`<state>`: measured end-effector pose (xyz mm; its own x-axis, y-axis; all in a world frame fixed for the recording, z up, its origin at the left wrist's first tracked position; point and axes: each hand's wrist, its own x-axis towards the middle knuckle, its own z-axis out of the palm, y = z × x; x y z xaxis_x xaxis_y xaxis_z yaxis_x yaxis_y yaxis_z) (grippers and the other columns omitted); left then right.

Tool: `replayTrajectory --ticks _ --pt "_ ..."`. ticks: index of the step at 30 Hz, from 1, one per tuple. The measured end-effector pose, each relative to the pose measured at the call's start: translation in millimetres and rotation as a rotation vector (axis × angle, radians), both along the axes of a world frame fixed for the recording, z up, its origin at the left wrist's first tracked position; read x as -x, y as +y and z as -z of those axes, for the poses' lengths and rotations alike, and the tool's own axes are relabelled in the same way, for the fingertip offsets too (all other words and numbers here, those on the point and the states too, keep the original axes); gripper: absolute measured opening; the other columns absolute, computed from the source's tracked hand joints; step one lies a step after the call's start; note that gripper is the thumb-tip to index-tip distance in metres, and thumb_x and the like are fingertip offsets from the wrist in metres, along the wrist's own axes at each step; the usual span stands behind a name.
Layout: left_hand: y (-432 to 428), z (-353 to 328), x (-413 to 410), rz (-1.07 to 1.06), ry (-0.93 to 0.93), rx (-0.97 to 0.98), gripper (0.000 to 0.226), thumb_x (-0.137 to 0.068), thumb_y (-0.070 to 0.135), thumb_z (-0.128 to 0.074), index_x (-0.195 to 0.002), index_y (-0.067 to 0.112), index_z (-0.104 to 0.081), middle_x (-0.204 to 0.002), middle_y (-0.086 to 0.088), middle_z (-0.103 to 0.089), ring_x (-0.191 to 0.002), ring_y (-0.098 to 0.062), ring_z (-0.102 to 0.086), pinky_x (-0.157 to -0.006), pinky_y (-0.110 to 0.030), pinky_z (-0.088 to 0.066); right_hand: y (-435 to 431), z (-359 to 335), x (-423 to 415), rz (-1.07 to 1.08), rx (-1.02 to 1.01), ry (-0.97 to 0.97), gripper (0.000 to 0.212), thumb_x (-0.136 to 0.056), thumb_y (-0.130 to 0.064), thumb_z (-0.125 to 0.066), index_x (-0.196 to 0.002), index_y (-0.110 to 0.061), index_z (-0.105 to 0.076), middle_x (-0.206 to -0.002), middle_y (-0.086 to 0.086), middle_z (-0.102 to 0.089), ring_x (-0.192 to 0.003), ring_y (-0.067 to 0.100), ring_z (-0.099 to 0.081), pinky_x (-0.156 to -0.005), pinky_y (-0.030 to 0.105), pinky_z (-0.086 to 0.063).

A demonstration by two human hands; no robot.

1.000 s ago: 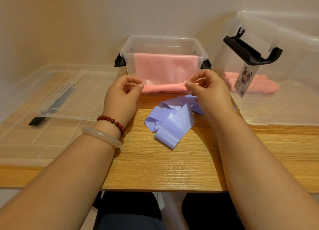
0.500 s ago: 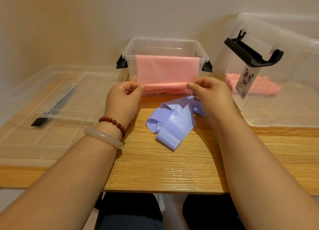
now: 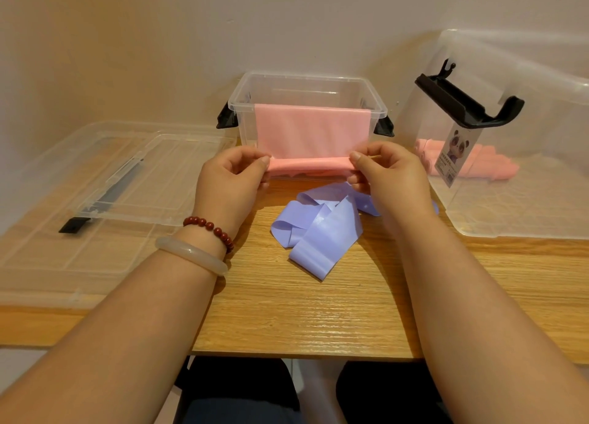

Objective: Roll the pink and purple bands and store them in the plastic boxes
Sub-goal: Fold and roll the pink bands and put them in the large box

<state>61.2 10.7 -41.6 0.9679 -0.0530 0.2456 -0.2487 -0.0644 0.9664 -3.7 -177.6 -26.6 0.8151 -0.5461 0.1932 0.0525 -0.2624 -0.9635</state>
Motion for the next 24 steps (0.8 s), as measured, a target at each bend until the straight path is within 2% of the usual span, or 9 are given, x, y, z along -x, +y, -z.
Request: replayTrajectory --ticks 2,4,7,10,12,16,20,23,24 --pt "0.3 0.0 0.4 0.03 0.018 0.003 0.012 -0.089 0.013 -0.065 -0.089 0.025 -0.069 -0.08 0.001 -0.067 -0.071 -0.009 -0.064 -0.07 -0.023 -0.052 -1.6 -0.8 1.1 -0.007 -0.011 -0.002 0.013 -0.09 -0.026 -0.07 -0.097 -0.015 -0.071 -0.081 -0.001 -0.069 -0.071 0.007 -0.066 -0.07 0.025 -0.059" --pt "-0.6 0.6 0.0 0.031 0.013 -0.019 0.012 -0.089 0.013 -0.064 -0.092 0.024 -0.069 -0.078 0.002 -0.067 -0.069 -0.007 -0.062 -0.069 -0.022 -0.051 -2.5 -2.0 2.8 -0.034 0.017 0.01 0.015 -0.087 -0.024 -0.073 -0.1 -0.017 -0.071 -0.088 -0.002 -0.07 -0.078 0.007 -0.067 -0.071 0.024 -0.058" --pt "-1.6 0.5 -1.9 -0.007 0.024 0.009 0.016 -0.093 0.015 -0.061 -0.081 0.024 -0.066 -0.073 0.004 -0.065 -0.063 -0.004 -0.061 -0.067 -0.022 -0.05 -0.8 -2.3 2.8 -0.025 -0.002 0.009 0.002 -0.091 -0.019 -0.069 -0.091 -0.02 -0.071 -0.082 0.0 -0.068 -0.07 0.006 -0.065 -0.07 0.029 -0.06" --pt "-1.0 2.6 -4.0 -0.012 0.034 0.011 0.018 -0.093 0.016 -0.061 -0.077 0.024 -0.066 -0.073 0.002 -0.065 -0.07 -0.01 -0.063 -0.078 -0.033 -0.055 0.3 -0.8 -0.1 -0.019 -0.112 0.025 0.006 -0.092 -0.023 -0.067 -0.089 -0.02 -0.071 -0.09 0.007 -0.071 -0.085 0.02 -0.07 -0.074 0.038 -0.062" --pt "-0.7 2.7 -4.1 -0.02 0.022 0.007 0.016 -0.091 0.016 -0.063 -0.078 0.024 -0.067 -0.073 0.001 -0.067 -0.071 -0.012 -0.065 -0.079 -0.032 -0.056 0.5 0.4 -2.7 -0.004 -0.156 0.023 0.008 -0.093 -0.02 -0.067 -0.087 -0.016 -0.071 -0.088 0.008 -0.071 -0.083 0.021 -0.071 -0.076 0.037 -0.062" --pt "-1.7 0.4 -1.9 0.004 0.001 0.053 0.016 -0.09 0.006 -0.063 -0.087 0.022 -0.061 -0.075 -0.001 -0.062 -0.062 -0.009 -0.063 -0.063 -0.017 -0.051 3.1 0.4 -3.6 0.015 -0.213 -0.011 0.008 -0.092 -0.004 -0.063 -0.087 -0.01 -0.065 -0.08 0.005 -0.067 -0.063 0.012 -0.069 -0.067 0.026 -0.059" --pt "-1.3 -0.2 -1.9 -0.004 -0.005 0.045 0.019 -0.09 0.006 -0.063 -0.083 0.023 -0.065 -0.077 0.001 -0.065 -0.064 -0.008 -0.065 -0.066 -0.019 -0.053 3.1 -2.0 -0.5 -0.005 -0.172 -0.021 0.015 -0.093 -0.002 -0.063 -0.087 -0.017 -0.061 -0.082 0.007 -0.065 -0.058 0.008 -0.066 -0.062 0.02 -0.056" --pt "-0.8 -1.2 -0.6 0.001 0.018 0.084 0.018 -0.087 0.004 -0.066 -0.082 0.021 -0.069 -0.076 0.0 -0.068 -0.066 -0.007 -0.065 -0.071 -0.021 -0.055 0.6 -1.7 -0.2 0.011 -0.149 0.007 0.005 -0.089 -0.01 -0.07 -0.092 -0.014 -0.07 -0.083 0.003 -0.07 -0.064 0.007 -0.069 -0.067 0.021 -0.059" --pt "-0.6 -1.3 -0.3 0.005 0.022 0.082 0.018 -0.086 0.004 -0.066 -0.084 0.021 -0.07 -0.074 0.001 -0.068 -0.068 -0.008 -0.066 -0.075 -0.024 -0.056 -0.1 -1.7 -0.1 0.013 -0.138 0.013 0.008 -0.087 -0.013 -0.073 -0.094 -0.012 -0.072 -0.083 0.001 -0.071 -0.07 0.008 -0.071 -0.07 0.024 -0.06"
